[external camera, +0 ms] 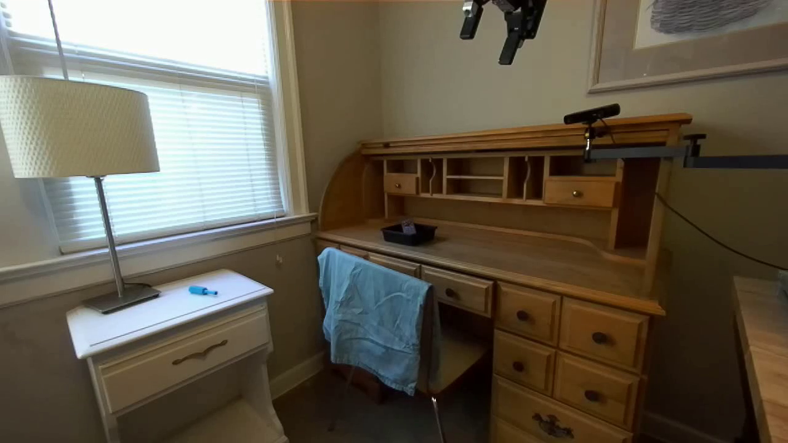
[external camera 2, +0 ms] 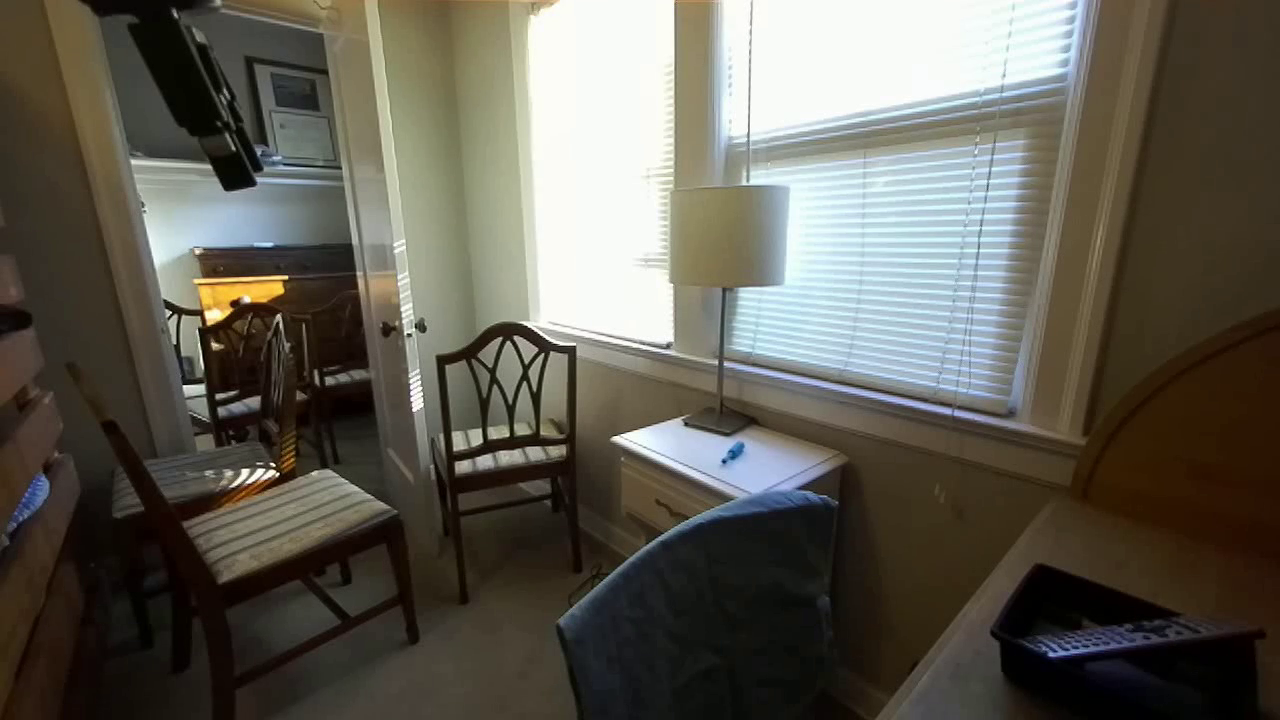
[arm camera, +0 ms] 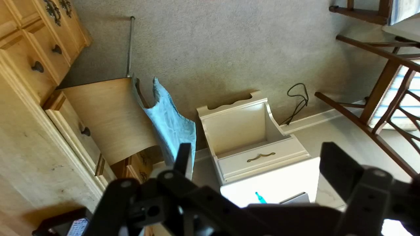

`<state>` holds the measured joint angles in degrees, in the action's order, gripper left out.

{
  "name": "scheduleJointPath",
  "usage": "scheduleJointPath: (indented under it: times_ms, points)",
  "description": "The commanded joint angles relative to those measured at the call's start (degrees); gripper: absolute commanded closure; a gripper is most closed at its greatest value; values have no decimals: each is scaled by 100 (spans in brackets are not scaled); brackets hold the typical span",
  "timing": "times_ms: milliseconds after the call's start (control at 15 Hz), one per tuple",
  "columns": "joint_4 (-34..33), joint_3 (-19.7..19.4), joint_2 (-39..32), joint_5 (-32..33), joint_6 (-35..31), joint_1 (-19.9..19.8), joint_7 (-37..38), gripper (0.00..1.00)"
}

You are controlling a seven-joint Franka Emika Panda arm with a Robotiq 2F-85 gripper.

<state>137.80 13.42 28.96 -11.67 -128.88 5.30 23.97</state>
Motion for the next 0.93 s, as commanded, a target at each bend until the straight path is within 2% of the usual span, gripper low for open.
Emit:
scheduleJointPath:
  times_ms: [0,533,867]
  points:
    - [-7,-28,-5,22,7,30,14,0]
    - [-84,-196,-276,22,-281,-92,-75,0]
    - [-446,-669,-1160,132,-711,-174,-1043,0]
